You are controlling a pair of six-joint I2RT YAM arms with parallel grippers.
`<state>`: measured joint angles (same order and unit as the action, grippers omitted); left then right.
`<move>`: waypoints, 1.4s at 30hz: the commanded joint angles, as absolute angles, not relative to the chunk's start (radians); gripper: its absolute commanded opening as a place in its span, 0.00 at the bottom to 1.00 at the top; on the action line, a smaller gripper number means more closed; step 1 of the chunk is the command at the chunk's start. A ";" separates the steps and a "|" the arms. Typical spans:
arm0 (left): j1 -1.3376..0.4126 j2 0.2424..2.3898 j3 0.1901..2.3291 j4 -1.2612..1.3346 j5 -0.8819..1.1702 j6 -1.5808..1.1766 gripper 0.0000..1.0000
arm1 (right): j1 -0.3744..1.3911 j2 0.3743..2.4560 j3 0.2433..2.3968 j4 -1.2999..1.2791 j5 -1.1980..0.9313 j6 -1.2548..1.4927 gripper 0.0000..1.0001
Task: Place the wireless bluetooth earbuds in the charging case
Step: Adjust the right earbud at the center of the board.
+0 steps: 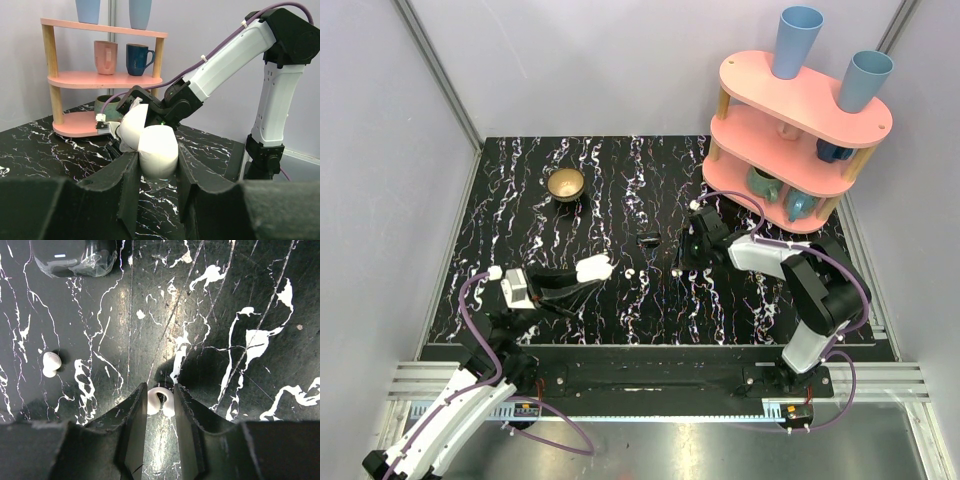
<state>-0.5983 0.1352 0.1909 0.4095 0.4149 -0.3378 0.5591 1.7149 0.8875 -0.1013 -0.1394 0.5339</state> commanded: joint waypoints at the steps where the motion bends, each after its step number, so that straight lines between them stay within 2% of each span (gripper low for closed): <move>1: -0.600 0.112 0.232 0.426 0.400 -0.345 0.00 | 0.575 1.727 0.830 -0.209 -0.048 0.523 0.36; 16: -0.600 0.109 0.225 0.428 0.405 -0.367 0.00 | 0.603 1.700 0.785 -0.187 -0.028 0.534 0.37; 31: -0.600 0.127 0.226 0.440 0.410 -0.377 0.00 | 0.611 1.698 0.758 -0.150 -0.048 0.520 0.42; 35: -0.600 0.126 0.225 0.442 0.410 -0.380 0.00 | 0.612 1.703 0.747 -0.130 -0.063 0.525 0.37; 42: -0.600 0.121 0.227 0.430 0.410 -0.377 0.00 | 0.614 1.683 0.738 -0.130 -0.077 0.557 0.35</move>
